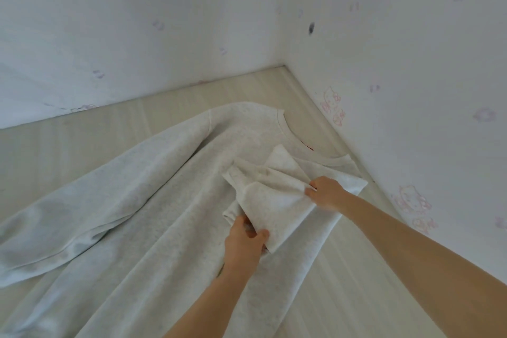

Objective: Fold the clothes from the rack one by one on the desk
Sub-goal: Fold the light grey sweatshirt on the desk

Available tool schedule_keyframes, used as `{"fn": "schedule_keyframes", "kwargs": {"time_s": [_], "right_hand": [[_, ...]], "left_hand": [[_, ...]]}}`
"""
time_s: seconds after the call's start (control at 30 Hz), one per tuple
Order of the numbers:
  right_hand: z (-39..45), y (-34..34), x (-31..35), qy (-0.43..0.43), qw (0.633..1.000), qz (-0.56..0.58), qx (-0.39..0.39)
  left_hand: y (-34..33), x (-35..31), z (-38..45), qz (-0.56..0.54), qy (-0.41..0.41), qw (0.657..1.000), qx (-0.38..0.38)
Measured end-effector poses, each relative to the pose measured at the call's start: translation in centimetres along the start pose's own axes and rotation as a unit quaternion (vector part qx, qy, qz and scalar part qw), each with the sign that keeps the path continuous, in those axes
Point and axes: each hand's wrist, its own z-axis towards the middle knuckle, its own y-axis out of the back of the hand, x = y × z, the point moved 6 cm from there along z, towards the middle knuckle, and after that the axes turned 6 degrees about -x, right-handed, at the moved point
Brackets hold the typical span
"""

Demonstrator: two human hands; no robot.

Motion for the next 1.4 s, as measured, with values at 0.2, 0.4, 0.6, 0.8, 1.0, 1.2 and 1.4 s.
{"fn": "schedule_keyframes", "kwargs": {"time_s": [0.2,0.4,0.6,0.8,1.0,1.2,1.4], "right_hand": [[0.5,1.3,0.6,-0.008,1.000,-0.024,0.010],[3.3,5.6,6.7,0.051,0.995,0.007,-0.086],[7.0,5.3,15.0,0.132,0.988,0.030,-0.075],[10.1,3.4,21.2,0.184,0.982,-0.029,-0.032],[11.5,-2.7,19.5,0.126,0.978,-0.153,0.072],[11.6,-3.1,19.9,0.107,0.967,-0.206,0.106],[13.8,1.1,22.7,0.076,0.976,-0.181,0.092]], "left_hand": [[4.4,-2.8,1.1,0.052,-0.017,0.996,-0.066],[14.9,-6.7,4.7,0.288,-0.183,0.898,-0.279],[18.1,-4.0,8.7,0.423,-0.097,0.867,-0.244],[19.3,-3.3,12.7,0.442,-0.100,0.870,-0.193],[22.5,-3.9,17.1,0.492,-0.139,0.848,-0.142],[25.5,-6.0,22.7,0.517,-0.209,0.823,-0.112],[28.1,-9.3,26.3,0.572,-0.213,0.785,-0.108]]}}
